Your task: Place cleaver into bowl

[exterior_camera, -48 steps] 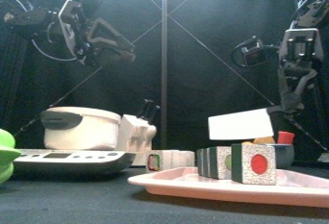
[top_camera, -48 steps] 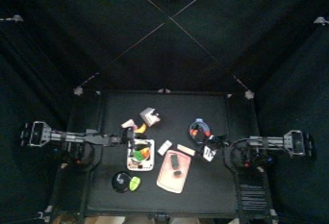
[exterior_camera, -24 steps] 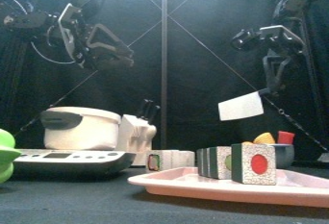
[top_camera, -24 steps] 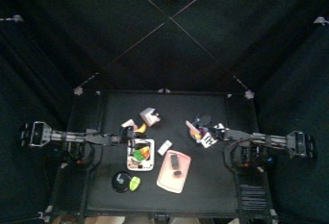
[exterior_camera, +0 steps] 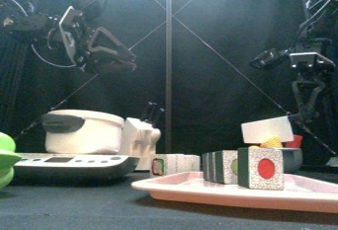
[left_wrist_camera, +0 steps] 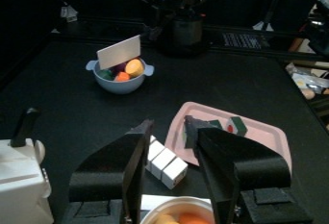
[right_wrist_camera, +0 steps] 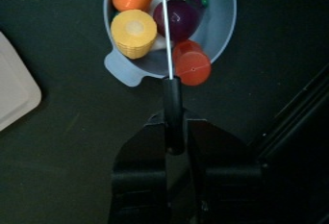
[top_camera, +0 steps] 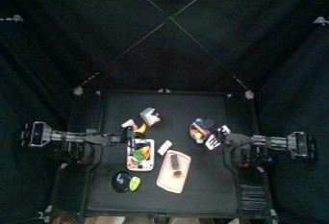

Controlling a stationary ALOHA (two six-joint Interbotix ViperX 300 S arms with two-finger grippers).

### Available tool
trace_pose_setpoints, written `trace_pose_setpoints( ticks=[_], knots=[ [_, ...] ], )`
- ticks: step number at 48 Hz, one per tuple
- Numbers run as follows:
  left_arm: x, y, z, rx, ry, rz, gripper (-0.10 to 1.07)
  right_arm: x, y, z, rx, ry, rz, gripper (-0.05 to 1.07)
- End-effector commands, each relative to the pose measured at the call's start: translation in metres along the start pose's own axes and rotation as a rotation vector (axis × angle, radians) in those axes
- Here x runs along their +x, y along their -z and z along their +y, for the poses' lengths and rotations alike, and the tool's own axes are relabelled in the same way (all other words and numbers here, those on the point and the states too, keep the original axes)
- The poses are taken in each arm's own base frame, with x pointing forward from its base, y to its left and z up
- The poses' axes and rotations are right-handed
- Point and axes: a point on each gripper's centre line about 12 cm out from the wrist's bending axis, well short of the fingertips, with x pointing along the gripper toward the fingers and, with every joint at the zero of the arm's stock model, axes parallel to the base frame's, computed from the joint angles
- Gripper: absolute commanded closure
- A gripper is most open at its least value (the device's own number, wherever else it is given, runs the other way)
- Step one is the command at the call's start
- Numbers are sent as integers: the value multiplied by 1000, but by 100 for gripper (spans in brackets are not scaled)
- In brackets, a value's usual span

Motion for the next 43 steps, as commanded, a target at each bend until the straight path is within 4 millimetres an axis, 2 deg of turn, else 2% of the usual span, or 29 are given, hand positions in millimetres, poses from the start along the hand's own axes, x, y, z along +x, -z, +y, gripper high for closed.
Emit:
trace_pose_setpoints(
  ticks=[1,9,24,38,43],
  knots=[
    [1,-6,1,1,-3,-20,22,-3,-5,3,0,-32,-42,71],
    [1,-6,1,1,-3,-18,22,0,-11,9,-17,-63,-88,71],
    [1,-4,1,1,-3,-12,22,13,1,2,-32,-27,-50,71],
    [1,-4,1,1,-3,-12,22,14,2,2,-29,-27,-41,69],
    [1,-4,1,1,-3,-12,22,14,4,2,-20,-29,-30,65]
  ],
)
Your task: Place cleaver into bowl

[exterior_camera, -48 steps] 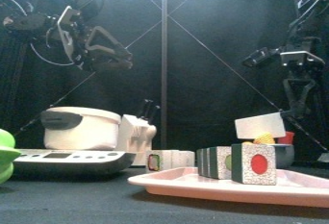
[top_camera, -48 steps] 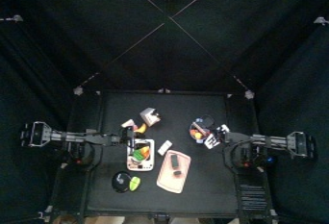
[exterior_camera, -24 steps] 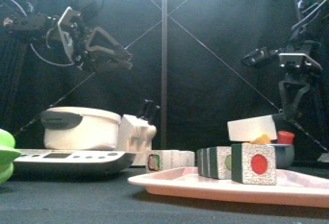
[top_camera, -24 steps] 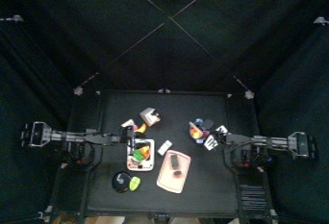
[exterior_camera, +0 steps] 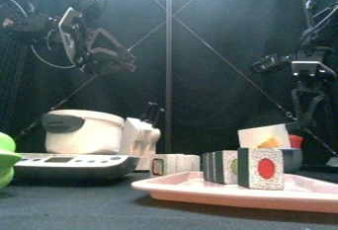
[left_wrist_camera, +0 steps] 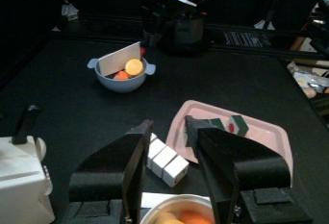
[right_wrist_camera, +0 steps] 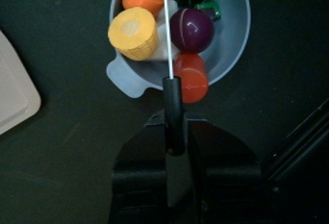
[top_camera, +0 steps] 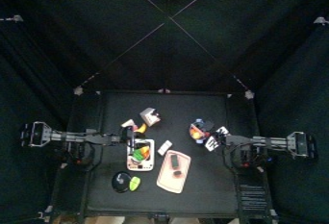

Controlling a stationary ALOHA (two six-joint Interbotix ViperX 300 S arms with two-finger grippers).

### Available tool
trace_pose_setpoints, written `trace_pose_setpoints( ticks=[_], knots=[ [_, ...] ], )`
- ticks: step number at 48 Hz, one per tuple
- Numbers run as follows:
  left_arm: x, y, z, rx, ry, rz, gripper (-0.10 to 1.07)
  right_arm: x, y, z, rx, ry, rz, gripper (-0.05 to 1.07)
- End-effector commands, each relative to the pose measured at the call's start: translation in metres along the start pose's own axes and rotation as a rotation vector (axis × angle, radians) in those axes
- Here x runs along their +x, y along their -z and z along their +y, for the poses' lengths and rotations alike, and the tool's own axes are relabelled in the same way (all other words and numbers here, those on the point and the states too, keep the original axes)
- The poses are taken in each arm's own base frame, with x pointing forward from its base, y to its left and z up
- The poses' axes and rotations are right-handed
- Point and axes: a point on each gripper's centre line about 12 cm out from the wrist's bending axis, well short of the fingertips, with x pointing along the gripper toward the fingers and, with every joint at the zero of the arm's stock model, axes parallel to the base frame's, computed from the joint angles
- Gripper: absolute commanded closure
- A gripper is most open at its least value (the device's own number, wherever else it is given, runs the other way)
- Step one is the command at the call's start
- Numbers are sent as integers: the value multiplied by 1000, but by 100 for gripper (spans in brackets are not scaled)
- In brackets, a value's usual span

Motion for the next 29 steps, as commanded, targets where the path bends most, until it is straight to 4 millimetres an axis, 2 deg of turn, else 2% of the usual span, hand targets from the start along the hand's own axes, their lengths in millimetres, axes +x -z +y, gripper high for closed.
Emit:
trace_pose_setpoints(
  ticks=[1,20,29],
  knots=[
    [1,-5,1,1,-2,-15,22,-2,-2,1,9,-6,-1,64],
    [1,-5,1,0,-3,-12,22,-2,0,2,13,-8,14,28],
    [1,-5,1,-2,-3,-12,22,-2,0,2,10,-8,11,22]
  ],
)
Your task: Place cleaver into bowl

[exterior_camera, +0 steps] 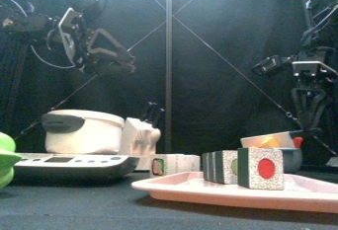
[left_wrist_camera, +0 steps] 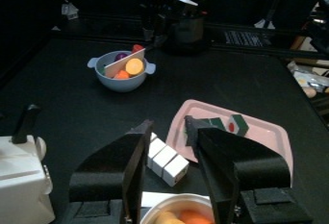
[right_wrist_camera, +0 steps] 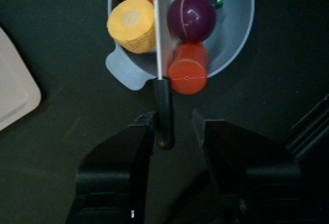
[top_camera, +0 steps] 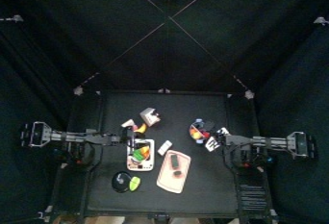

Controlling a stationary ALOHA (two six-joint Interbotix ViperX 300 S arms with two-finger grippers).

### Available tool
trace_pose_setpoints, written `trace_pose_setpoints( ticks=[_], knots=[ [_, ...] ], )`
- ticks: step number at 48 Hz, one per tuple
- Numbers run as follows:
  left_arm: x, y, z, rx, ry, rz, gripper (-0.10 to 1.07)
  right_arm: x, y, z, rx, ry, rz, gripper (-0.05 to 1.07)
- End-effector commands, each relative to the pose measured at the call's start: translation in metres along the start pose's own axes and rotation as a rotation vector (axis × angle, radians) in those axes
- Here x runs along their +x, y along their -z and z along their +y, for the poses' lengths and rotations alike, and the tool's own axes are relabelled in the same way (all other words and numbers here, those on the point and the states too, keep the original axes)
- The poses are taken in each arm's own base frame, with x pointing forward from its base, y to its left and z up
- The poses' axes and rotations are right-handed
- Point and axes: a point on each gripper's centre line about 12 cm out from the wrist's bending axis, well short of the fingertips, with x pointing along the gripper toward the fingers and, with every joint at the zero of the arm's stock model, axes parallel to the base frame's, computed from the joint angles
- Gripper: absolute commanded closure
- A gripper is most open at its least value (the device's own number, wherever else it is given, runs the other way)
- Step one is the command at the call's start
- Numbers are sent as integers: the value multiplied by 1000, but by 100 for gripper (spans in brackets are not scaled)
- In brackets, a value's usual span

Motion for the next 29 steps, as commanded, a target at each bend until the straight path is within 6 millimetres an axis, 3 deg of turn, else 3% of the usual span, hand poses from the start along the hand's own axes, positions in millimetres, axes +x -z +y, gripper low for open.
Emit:
trace_pose_setpoints(
  ticks=[1,21,29],
  knots=[
    [1,-6,1,3,-1,-18,22,-3,-3,2,-3,-8,-15,22],
    [1,-6,1,0,-2,-18,22,-25,-25,12,15,-68,-98,22],
    [1,-6,1,1,-1,-18,22,-24,-27,13,8,-66,-100,22]
  ],
)
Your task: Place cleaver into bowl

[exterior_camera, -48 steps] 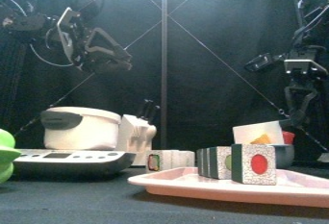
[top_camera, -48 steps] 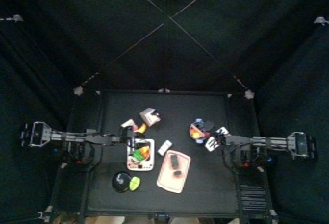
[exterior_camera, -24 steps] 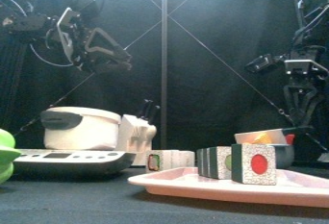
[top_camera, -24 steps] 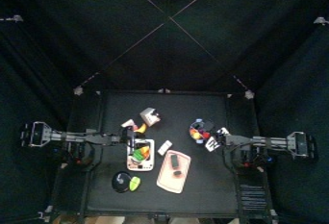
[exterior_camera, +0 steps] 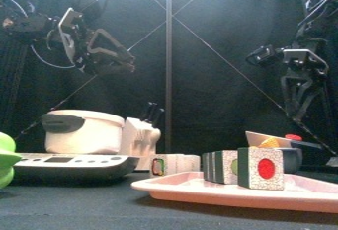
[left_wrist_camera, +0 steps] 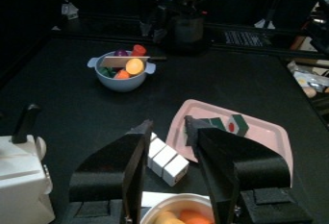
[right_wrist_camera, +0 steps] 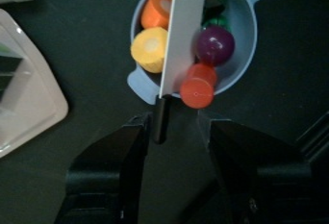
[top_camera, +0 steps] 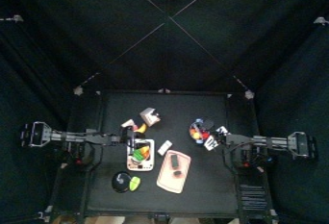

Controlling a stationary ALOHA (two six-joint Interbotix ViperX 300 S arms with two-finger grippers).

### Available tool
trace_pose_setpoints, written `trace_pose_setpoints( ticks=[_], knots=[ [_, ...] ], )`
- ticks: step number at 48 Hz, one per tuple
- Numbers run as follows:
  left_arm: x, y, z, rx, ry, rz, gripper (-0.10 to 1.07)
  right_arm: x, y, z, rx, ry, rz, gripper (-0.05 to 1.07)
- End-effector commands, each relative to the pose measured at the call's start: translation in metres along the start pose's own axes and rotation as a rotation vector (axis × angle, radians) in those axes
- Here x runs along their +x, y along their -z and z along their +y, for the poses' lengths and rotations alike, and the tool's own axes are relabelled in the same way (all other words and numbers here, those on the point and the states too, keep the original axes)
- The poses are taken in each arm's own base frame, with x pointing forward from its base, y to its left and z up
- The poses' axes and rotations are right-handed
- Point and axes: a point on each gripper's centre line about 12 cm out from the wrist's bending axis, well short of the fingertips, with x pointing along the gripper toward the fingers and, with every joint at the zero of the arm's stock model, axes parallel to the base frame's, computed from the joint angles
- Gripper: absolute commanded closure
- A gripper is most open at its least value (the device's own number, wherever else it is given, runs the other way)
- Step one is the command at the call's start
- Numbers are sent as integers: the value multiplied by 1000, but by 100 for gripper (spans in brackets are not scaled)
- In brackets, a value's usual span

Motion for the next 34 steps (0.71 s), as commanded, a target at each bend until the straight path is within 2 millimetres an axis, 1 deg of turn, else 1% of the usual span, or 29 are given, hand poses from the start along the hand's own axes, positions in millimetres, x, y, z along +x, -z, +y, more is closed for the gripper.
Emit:
trace_pose_setpoints(
  ticks=[1,9,25,29,34],
  knots=[
    [1,-5,1,1,-1,-17,22,-4,-7,3,-2,-11,-23,22],
    [1,-5,1,1,-1,-15,22,-1,-4,2,-1,-7,-11,22],
    [1,-3,1,1,-3,-6,22,-1,-7,6,2,-30,-31,23],
    [0,0,1,1,-4,9,22,-6,-10,12,12,-62,-38,23],
    [-2,4,1,5,-7,37,22,-15,-16,28,-11,-137,-80,23]
  ],
)
